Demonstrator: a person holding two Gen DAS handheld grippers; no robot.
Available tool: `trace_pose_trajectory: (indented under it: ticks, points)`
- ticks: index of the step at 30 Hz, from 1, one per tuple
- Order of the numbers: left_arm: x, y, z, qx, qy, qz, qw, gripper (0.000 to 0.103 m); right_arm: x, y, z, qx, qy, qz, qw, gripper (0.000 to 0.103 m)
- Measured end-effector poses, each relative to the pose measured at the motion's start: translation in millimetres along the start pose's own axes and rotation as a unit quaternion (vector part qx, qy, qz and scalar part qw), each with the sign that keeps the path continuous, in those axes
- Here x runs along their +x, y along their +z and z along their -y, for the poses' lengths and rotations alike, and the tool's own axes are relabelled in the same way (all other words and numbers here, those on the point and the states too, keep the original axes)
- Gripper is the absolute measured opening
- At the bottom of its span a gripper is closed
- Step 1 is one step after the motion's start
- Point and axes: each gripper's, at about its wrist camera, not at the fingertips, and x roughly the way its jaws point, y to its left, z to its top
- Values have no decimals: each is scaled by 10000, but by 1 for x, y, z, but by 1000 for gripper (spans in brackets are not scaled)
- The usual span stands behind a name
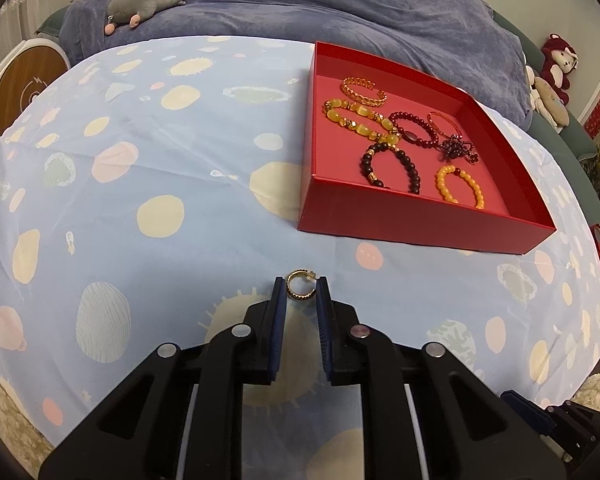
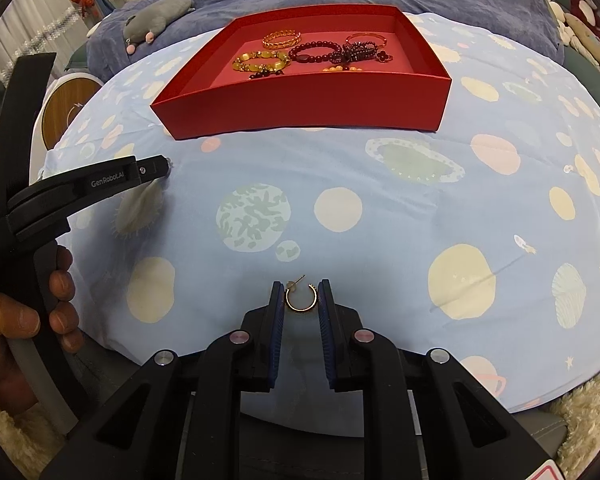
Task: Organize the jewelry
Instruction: 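Grasp one gold hoop earring with the left tool while the right tool grasps the other, then carry both earrings into the red box and open both tools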
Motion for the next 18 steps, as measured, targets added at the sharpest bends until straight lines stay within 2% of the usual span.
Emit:
trace_pose_trajectory:
  ticks: [10, 18]
  points:
    - [-36, 1, 8, 41, -144, 59, 9999, 15, -15, 6, -2, 10, 75, 155, 9999, 16]
    - [-72, 18, 28, 218, -397, 203, 9988, 15, -47, 31, 3, 158, 239, 554, 9981, 16]
